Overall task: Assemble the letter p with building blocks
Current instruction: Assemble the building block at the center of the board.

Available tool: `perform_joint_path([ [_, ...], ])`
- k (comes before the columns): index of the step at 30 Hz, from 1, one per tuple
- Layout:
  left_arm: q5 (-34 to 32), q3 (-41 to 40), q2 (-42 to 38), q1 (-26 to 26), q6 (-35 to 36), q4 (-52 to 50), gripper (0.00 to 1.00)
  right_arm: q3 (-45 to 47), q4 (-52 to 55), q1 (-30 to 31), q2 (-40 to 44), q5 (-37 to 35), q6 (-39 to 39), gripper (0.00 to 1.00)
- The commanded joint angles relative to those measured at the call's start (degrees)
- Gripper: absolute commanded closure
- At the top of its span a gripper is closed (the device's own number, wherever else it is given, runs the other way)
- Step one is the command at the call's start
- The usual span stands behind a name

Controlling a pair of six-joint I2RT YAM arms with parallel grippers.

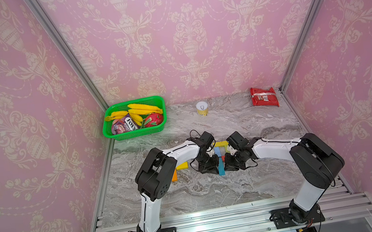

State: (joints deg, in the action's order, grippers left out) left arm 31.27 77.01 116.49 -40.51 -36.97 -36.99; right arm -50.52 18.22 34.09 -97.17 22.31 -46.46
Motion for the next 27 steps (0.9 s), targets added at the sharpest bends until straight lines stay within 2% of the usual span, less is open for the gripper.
perform_joint_path([
  [1,-0.7,1.6,1.1,0.5,0.5,-0.6,1.00,-0.6,2.3,-0.4,-1.5,-1.1,1.7,0.91],
  [27,0.4,2.1,2.2,0.5,0.7,-0.5,1.00,-2.0,3.0,-0.7,-2.3,-1.0,2.2,0.91],
])
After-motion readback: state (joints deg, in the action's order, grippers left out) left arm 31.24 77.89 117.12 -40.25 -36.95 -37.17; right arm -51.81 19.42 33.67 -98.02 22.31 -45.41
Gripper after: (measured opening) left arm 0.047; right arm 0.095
